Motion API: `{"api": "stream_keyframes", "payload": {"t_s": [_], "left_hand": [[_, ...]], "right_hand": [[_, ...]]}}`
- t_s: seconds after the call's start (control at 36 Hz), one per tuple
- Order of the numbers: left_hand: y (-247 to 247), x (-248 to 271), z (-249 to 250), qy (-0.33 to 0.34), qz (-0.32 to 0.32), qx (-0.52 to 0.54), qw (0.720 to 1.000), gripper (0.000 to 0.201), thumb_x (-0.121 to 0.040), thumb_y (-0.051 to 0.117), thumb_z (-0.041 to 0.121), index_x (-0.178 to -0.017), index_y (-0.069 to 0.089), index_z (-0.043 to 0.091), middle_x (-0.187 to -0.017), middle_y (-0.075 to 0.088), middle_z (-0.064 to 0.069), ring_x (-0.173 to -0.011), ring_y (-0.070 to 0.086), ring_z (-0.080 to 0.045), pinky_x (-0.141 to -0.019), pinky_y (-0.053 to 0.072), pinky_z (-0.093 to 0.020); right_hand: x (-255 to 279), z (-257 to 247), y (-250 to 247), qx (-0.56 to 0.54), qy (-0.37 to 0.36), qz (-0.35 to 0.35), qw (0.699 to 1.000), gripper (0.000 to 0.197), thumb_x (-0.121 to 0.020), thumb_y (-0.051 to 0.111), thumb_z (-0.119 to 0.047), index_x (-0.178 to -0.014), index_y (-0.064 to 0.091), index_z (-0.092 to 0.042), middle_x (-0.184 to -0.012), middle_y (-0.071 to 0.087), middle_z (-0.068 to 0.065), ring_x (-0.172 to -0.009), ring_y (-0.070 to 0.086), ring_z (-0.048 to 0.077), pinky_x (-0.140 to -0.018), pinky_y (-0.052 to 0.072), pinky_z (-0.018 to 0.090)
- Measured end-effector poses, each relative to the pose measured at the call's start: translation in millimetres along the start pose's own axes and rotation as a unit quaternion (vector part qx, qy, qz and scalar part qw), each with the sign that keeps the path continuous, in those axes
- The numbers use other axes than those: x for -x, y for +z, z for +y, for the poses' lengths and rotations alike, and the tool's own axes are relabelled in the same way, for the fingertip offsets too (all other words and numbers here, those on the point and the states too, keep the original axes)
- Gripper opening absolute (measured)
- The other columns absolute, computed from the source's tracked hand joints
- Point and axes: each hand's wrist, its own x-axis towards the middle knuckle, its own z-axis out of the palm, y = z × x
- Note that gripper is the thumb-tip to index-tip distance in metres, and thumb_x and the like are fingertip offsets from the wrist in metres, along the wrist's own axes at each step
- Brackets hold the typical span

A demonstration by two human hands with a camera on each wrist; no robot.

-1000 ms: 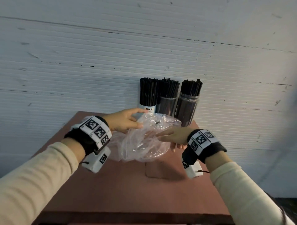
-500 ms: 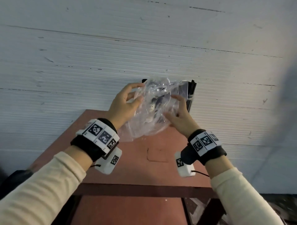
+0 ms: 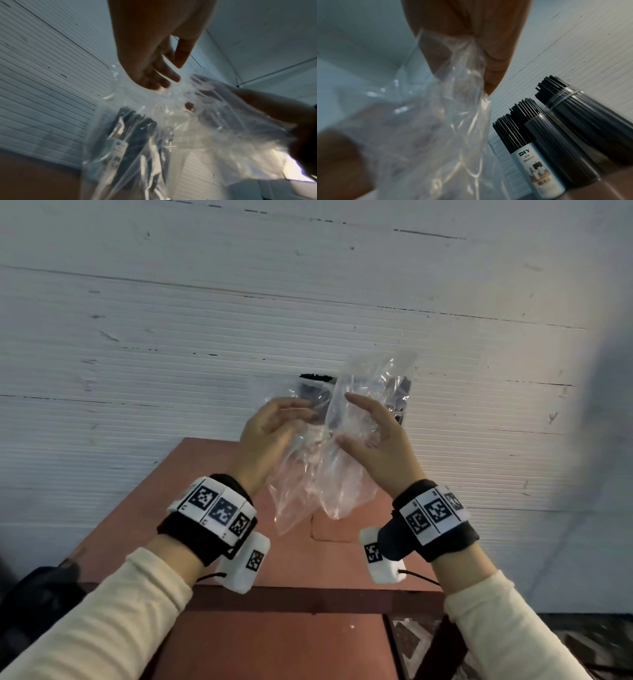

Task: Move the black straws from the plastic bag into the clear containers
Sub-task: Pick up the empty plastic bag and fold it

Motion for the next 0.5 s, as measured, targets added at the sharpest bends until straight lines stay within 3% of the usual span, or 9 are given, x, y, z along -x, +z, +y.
{"api": "stream_keyframes", "payload": {"t_s": [0.06, 0.11, 0.19, 0.25, 0.31, 0.36, 0.44, 0.5], "left_hand": [[-13, -3, -8, -0.005, 0.061, -0.036, 0.997, 0.036, -0.084, 0.07, 0.009, -0.099, 0.062, 0.041, -0.119, 0.06, 0.005, -0.109, 0.056, -0.01, -0.088, 0.045, -0.025], [-23, -2, -9, -0.065, 0.074, -0.025, 0.995, 0.045, -0.073, 0.077, 0.024, -0.107, 0.058, 0.047, -0.134, 0.045, -0.001, -0.119, 0.044, -0.012, -0.089, 0.036, -0.022], [-36, -1, -8, -0.154, 0.001, 0.045, 0.987, 0.068, -0.079, 0.078, 0.023, -0.133, 0.044, 0.045, -0.136, 0.041, 0.002, -0.12, 0.041, -0.013, -0.1, 0.031, -0.032], [-39, 1, -7, -0.182, -0.066, 0.078, 0.978, 0.071, -0.082, 0.073, 0.023, -0.137, 0.036, 0.049, -0.137, 0.043, -0.002, -0.122, 0.046, -0.022, -0.105, 0.034, -0.045], [-38, 4, -8, -0.183, -0.105, 0.108, 0.971, 0.075, -0.079, 0.073, 0.021, -0.136, 0.034, 0.049, -0.134, 0.051, -0.004, -0.118, 0.059, -0.025, -0.098, 0.046, -0.044], [-34, 4, -10, -0.161, -0.097, 0.105, 0.977, 0.07, -0.083, 0.071, 0.012, -0.135, 0.039, 0.046, -0.128, 0.061, -0.001, -0.107, 0.069, -0.027, -0.09, 0.054, -0.039], [-26, 3, -10, -0.113, 0.018, 0.121, 0.986, 0.066, -0.082, 0.07, -0.002, -0.13, 0.048, 0.038, -0.126, 0.064, -0.006, -0.09, 0.069, -0.026, -0.073, 0.06, -0.032], [-21, -1, -13, -0.075, 0.092, 0.147, 0.982, 0.063, -0.08, 0.069, -0.01, -0.123, 0.053, 0.034, -0.118, 0.068, -0.005, -0.081, 0.067, -0.021, -0.062, 0.056, -0.025]], "right_hand": [[3, -2, -7, -0.016, -0.003, 0.012, 1.0, 0.056, -0.084, 0.073, -0.018, -0.132, 0.051, -0.034, -0.134, 0.047, -0.028, -0.128, 0.038, -0.009, -0.1, 0.042, 0.026], [6, -5, -14, -0.035, -0.009, 0.02, 0.999, 0.055, -0.084, 0.073, -0.016, -0.132, 0.052, -0.032, -0.134, 0.048, -0.028, -0.129, 0.038, -0.008, -0.1, 0.041, 0.021], [9, -10, -20, -0.062, -0.022, 0.034, 0.997, 0.055, -0.084, 0.073, -0.014, -0.132, 0.052, -0.03, -0.133, 0.049, -0.028, -0.13, 0.039, -0.007, -0.11, 0.038, 0.032], [10, -11, -21, -0.094, -0.01, 0.044, 0.995, 0.055, -0.084, 0.072, -0.011, -0.132, 0.052, -0.029, -0.133, 0.049, -0.029, -0.129, 0.037, -0.011, -0.113, 0.035, 0.035], [10, -11, -20, -0.118, 0.001, 0.047, 0.992, 0.056, -0.084, 0.072, -0.009, -0.132, 0.051, -0.028, -0.132, 0.048, -0.03, -0.128, 0.036, -0.014, -0.113, 0.033, 0.03], [9, -9, -18, -0.103, 0.001, 0.044, 0.994, 0.056, -0.084, 0.072, -0.009, -0.131, 0.052, -0.03, -0.131, 0.049, -0.031, -0.129, 0.036, -0.014, -0.113, 0.031, 0.028], [6, -3, -11, -0.017, -0.003, 0.045, 0.999, 0.055, -0.083, 0.07, -0.009, -0.129, 0.052, -0.034, -0.133, 0.051, -0.022, -0.127, 0.042, -0.005, -0.111, 0.035, 0.031], [4, -1, -5, 0.08, -0.004, 0.04, 0.996, 0.057, -0.083, 0.064, -0.006, -0.129, 0.052, -0.036, -0.133, 0.052, -0.009, -0.116, 0.049, 0.006, -0.106, 0.042, 0.034]]}}
